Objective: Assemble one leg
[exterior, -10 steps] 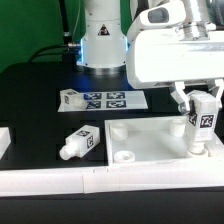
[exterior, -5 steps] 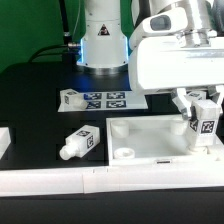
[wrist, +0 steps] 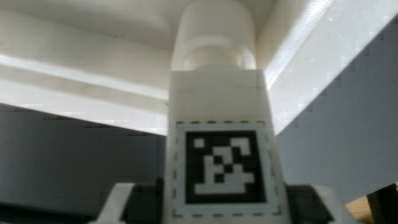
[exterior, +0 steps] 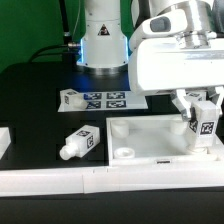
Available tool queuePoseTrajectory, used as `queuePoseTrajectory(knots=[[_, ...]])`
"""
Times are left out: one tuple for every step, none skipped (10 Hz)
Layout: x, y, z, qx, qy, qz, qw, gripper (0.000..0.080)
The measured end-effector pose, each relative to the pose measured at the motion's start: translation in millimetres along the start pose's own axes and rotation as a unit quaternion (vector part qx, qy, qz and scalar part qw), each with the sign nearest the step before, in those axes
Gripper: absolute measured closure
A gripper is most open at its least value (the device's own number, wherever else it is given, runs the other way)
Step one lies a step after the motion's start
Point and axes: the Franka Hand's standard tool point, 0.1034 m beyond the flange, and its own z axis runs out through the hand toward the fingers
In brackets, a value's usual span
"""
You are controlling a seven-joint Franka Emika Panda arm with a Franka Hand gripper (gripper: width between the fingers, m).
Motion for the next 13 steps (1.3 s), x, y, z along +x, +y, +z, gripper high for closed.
queuePoseTrajectory(knots=[[-2.6, -0.4, 1.1, 0.001, -0.005, 0.000, 1.000, 0.0416], [-2.6, -0.4, 1.2, 0.001, -0.005, 0.000, 1.000, 0.0280], [-2.8, -0.4, 1.2, 0.001, -0.006, 0.000, 1.000, 0.0280], [-2.9, -0.4, 1.3, 0.001, -0.006, 0.000, 1.000, 0.0177], [-3.1, 0.3, 1.3, 0.001, -0.006, 0.000, 1.000, 0.0157], [-6.5, 2.2, 0.5, 0.000, -0.032, 0.013, 0.999, 0.0157], [-1.0, 0.2, -2.9, 0.005, -0.062, 0.025, 0.998, 0.0151], [10.3, 1.9, -3.8, 0.004, -0.060, 0.025, 0.998, 0.0151], [9.6, 1.5, -1.6, 0.007, -0.078, 0.029, 0.997, 0.0150], [7.7, -3.1, -0.5, 0.018, -0.123, 0.038, 0.991, 0.0150], [6.9, -5.1, 0.2, 0.026, -0.163, 0.043, 0.985, 0.0150], [2.8, -4.4, 1.5, 0.030, -0.197, 0.048, 0.979, 0.0150], [-2.1, -3.0, 2.5, 0.032, -0.227, 0.054, 0.972, 0.0150]])
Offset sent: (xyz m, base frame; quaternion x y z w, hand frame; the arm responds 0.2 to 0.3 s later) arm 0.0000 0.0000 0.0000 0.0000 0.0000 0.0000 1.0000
